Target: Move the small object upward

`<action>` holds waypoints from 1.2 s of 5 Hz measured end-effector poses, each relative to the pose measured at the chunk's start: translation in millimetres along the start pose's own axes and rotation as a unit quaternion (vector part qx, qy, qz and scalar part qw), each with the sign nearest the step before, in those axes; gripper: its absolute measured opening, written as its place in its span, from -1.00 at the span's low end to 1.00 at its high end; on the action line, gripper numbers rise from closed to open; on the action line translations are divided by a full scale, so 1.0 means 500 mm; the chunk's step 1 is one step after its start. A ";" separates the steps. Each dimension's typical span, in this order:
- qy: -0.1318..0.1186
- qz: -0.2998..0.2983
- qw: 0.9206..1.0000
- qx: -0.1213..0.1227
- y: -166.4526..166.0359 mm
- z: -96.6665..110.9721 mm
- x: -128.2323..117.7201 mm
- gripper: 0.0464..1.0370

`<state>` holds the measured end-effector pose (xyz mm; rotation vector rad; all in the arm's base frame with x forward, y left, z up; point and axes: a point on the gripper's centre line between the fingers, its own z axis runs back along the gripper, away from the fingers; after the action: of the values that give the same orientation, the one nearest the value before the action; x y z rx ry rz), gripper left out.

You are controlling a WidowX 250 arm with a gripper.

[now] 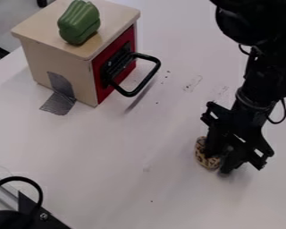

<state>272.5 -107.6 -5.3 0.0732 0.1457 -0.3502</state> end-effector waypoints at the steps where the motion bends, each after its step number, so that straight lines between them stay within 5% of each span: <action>1: 0.005 0.000 1.000 0.000 0.007 0.004 -0.002 -0.67; 2: 0.008 -0.004 1.000 -0.005 0.014 0.008 -0.004 -0.90; 4: 0.003 -0.005 1.000 -0.022 0.044 0.063 -0.012 -0.97; 6: -0.083 0.026 0.996 -0.020 0.116 0.188 0.109 -0.97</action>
<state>355.3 -80.7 81.6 0.0075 -0.0145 -0.2994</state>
